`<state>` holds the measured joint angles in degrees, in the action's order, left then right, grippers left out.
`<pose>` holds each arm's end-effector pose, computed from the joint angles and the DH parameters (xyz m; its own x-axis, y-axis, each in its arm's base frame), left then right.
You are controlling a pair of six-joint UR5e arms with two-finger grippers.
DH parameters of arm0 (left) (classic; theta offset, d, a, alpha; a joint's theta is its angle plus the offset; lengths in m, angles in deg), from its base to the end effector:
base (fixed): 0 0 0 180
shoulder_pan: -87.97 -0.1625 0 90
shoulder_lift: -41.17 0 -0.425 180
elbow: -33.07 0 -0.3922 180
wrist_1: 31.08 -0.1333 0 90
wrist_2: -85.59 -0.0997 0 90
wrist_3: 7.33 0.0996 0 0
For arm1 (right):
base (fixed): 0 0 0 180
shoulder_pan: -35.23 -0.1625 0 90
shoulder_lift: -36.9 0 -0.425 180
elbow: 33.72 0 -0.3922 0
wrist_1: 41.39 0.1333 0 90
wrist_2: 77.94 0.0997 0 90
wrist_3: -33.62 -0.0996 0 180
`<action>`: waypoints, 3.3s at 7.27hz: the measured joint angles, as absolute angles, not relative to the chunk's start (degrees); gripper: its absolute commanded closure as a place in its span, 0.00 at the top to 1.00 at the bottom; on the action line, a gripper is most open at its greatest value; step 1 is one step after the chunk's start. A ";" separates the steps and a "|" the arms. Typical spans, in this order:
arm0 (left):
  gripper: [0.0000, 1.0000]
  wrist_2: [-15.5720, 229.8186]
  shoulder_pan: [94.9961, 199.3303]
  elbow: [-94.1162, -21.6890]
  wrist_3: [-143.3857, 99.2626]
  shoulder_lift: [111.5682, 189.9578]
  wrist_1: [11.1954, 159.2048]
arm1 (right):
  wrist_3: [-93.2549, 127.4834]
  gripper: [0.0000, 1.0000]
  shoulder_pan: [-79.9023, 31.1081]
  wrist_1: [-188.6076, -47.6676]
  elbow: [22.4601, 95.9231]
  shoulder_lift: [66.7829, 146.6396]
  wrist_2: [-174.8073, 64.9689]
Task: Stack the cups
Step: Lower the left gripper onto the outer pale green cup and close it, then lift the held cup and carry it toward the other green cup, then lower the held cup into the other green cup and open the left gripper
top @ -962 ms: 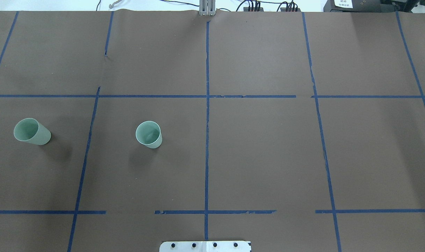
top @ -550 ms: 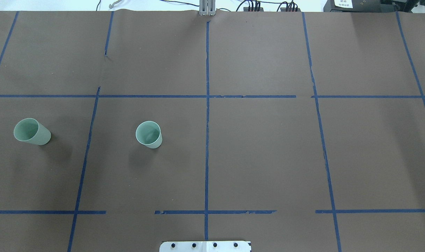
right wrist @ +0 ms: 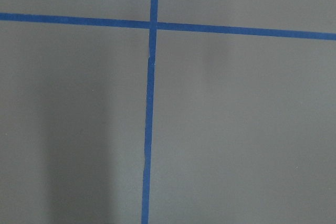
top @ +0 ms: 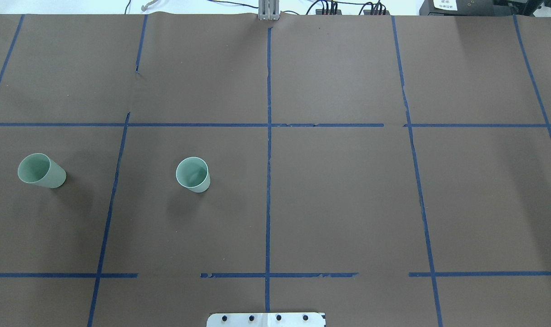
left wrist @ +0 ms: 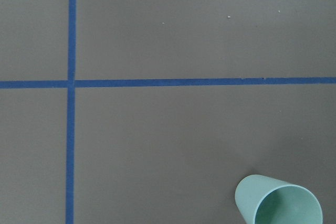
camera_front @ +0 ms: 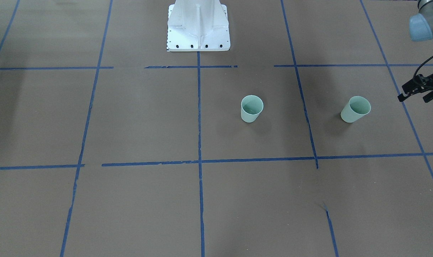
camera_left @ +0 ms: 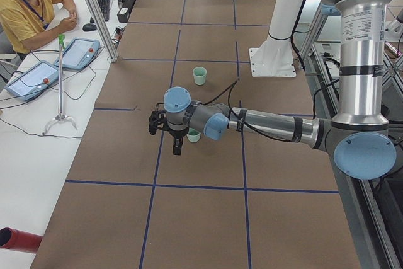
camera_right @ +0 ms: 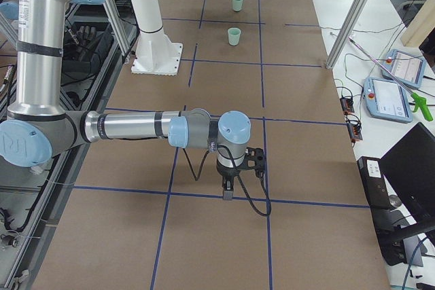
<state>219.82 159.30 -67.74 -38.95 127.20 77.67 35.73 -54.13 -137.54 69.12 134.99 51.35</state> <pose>0.0934 -0.4759 0.5611 0.6473 -0.0096 -0.7622 0.0595 0.9975 0.0380 0.0654 -0.4296 0.6303 0.7731 -0.0300 0.6335 0.0397 0.9992 -0.0011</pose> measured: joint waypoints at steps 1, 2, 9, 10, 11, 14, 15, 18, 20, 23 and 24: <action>0.99 216.54 156.34 -67.58 -43.43 127.14 80.37 | 35.72 1.00 -54.15 -137.54 69.12 134.99 51.35; 0.99 214.38 153.78 -67.25 -47.44 127.04 83.45 | 35.72 1.00 -54.15 -137.54 69.12 134.99 51.35; 0.00 213.72 146.14 -66.53 -52.83 126.69 86.96 | 35.72 1.00 -54.14 -137.54 69.12 134.99 51.35; 0.00 213.79 145.87 -66.47 -52.85 126.69 86.92 | 35.72 1.00 -54.13 -137.54 69.12 134.99 51.35; 0.00 213.81 145.77 -66.55 -52.86 126.66 86.93 | 35.72 1.00 -54.12 -137.54 69.12 134.99 51.35; 0.00 214.91 146.28 -68.41 -52.80 126.70 86.11 | 35.72 1.00 -54.12 -137.54 69.12 134.99 51.35; 0.00 217.15 146.44 -70.25 -52.80 127.19 83.56 | 35.73 1.00 -54.14 -137.54 69.12 134.99 51.34; 0.00 219.32 146.49 -76.57 -62.33 134.15 73.06 | 35.73 1.00 -54.15 -137.54 69.12 134.99 51.35; 0.00 218.94 144.60 -77.07 -74.82 142.80 69.17 | 35.72 1.00 -54.13 -137.54 69.12 134.99 51.35; 0.00 213.22 136.06 -77.25 -84.39 153.98 57.57 | 35.72 1.00 -54.12 -137.54 69.12 134.99 51.35; 0.00 211.07 133.08 -77.28 -86.42 155.69 55.88 | 35.72 1.00 -54.12 -137.54 69.12 134.99 51.35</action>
